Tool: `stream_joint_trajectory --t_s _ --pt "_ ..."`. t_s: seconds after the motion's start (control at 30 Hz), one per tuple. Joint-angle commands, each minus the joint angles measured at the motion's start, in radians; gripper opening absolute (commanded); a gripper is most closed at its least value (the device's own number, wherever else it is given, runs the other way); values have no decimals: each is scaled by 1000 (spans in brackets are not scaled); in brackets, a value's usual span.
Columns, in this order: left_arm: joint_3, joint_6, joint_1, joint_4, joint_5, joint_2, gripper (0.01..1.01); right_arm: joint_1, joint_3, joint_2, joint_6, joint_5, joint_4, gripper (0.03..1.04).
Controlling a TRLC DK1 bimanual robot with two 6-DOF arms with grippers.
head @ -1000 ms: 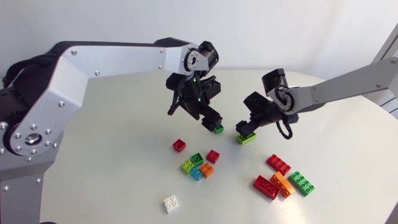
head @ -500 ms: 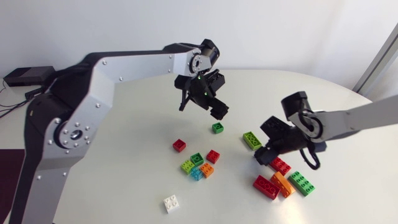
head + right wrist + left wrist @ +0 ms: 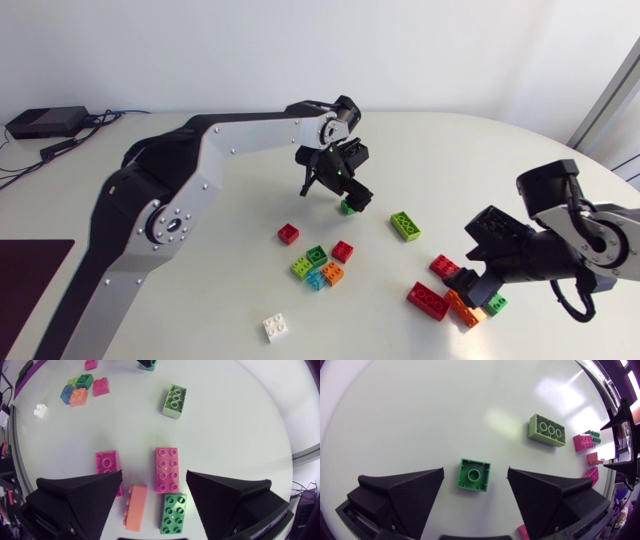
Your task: Sort duplo bricks by size, large to the right and small to the left
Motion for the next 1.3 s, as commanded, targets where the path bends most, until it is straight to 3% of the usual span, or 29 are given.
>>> stream_joint_trajectory --t_s 0.0,0.03,0.1,0.2,0.43,0.53,0.8,0.9,1.0,1.17,1.27 --pt "39 19 -12 -23 4 29 830 -4 -17 -30 -22 -13 -38 982" --pt "42 19 -15 -25 -2 31 769 -4 -14 -41 -24 -18 -49 982" --pt "76 16 -20 -56 -24 51 457 -3 -12 -69 -24 -24 -70 982" --pt "117 16 -29 -100 -54 74 233 5 -12 -121 -22 -28 -110 982" --pt "128 36 -31 -175 -74 84 226 -11 -29 -198 -40 -35 -155 982" --pt "111 45 -31 -190 -76 78 167 -17 -38 -205 -47 -35 -155 980" --pt "-101 57 -66 -135 -68 -107 167 -3 -11 -170 -34 -51 -132 982" --pt "-200 48 -84 -112 -67 -190 331 72 19 -101 10 -24 -92 982" --pt "-331 44 -112 -69 -62 -267 431 114 48 -29 35 -18 -54 982" --pt "-507 31 -133 -2 -51 -340 433 186 103 34 82 4 -32 982" --pt "-541 31 -135 14 -24 -357 500 207 109 82 95 22 0 982"
